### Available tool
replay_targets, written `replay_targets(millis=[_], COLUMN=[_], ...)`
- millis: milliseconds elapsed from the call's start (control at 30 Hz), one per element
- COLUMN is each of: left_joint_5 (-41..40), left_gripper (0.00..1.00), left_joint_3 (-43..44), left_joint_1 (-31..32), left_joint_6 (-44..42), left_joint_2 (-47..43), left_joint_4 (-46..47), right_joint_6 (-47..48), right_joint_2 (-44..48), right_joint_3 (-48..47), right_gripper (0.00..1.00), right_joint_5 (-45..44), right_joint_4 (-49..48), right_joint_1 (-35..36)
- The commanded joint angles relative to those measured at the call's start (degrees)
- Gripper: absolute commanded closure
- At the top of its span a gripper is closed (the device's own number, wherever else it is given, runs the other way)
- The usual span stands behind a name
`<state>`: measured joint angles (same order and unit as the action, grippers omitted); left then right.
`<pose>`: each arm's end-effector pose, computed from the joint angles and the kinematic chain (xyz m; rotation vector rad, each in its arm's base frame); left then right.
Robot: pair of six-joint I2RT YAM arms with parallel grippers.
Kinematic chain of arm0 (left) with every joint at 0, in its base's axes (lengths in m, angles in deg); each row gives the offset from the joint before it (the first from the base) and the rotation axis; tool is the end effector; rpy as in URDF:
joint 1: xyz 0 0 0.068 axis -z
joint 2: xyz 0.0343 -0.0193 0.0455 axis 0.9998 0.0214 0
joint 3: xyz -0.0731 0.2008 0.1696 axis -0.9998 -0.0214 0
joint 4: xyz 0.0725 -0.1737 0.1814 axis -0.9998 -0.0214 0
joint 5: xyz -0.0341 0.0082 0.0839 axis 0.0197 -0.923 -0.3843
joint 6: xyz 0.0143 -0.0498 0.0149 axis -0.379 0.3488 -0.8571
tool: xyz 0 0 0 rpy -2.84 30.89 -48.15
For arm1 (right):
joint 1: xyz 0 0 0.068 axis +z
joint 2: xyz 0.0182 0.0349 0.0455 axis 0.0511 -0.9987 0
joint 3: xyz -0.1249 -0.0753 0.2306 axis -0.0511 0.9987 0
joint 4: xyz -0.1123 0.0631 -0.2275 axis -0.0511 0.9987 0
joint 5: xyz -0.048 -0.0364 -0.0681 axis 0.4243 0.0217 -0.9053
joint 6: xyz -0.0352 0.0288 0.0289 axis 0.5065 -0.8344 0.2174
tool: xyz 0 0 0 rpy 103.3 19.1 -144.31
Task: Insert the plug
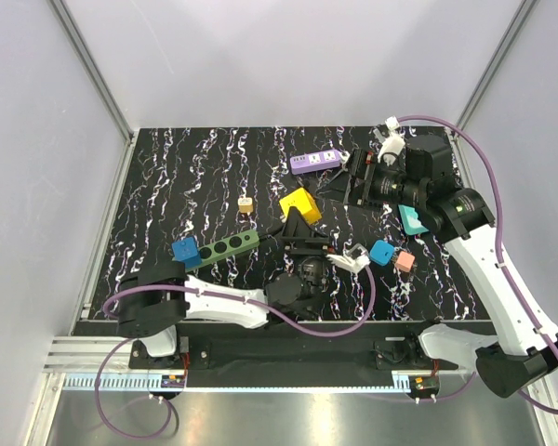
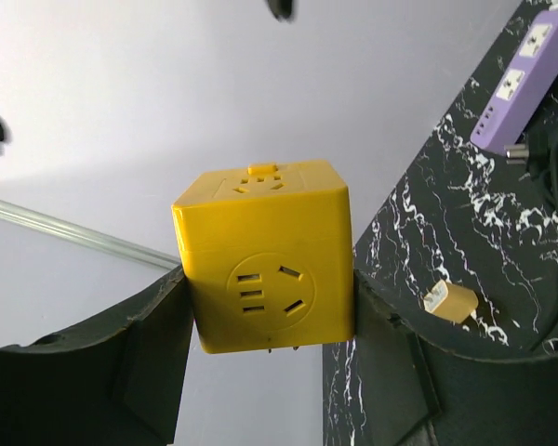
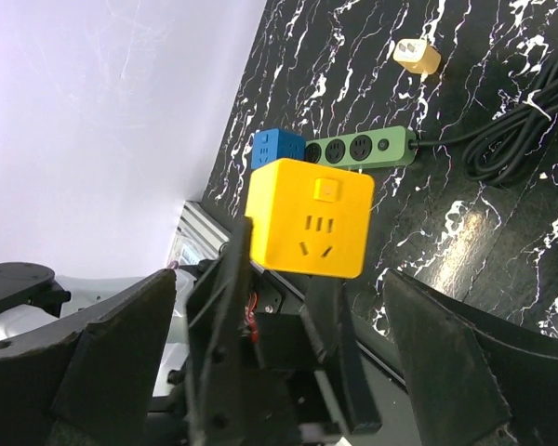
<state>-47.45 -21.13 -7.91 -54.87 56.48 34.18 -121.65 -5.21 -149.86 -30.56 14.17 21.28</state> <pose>0.0873 -0.3340 0.2788 0.9454 1.1417 0.8481 0.2020 0.1095 0.4339 -0.1653 2.1238 1.1286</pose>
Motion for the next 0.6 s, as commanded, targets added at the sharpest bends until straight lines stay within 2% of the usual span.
replay_targets(millis=[0,233,433,567], left_joint_5=[2.01,4.91,5.09,5.62], left_gripper=[1.00,1.00,1.00,1.00], left_joint_3=[4.03,7.11,9.22,9.75], left_joint_1=[1.14,5.44,7.20,7.91], left_joint_6=[-4.27,-8.58,-10.08,-10.34], left_joint_2=[-2.49,-1.88,-2.14,-2.14], left_joint_4=[26.11,26.20,26.20,26.11], right_joint_6=[1.24,4.05,0.54,0.09], right_joint_2=[0.67,-2.31,-2.67,-0.83], right_joint_3=[0.41,-1.87,0.06,2.43], right_gripper=[0.00,0.00,0.01,0.10], right_joint_5=[1.66,9.55,12.64,12.56], right_joint_4=[-2.24,-2.94,-2.50,-2.94], right_joint_1=[-0.21,-0.30,-0.30,-0.30])
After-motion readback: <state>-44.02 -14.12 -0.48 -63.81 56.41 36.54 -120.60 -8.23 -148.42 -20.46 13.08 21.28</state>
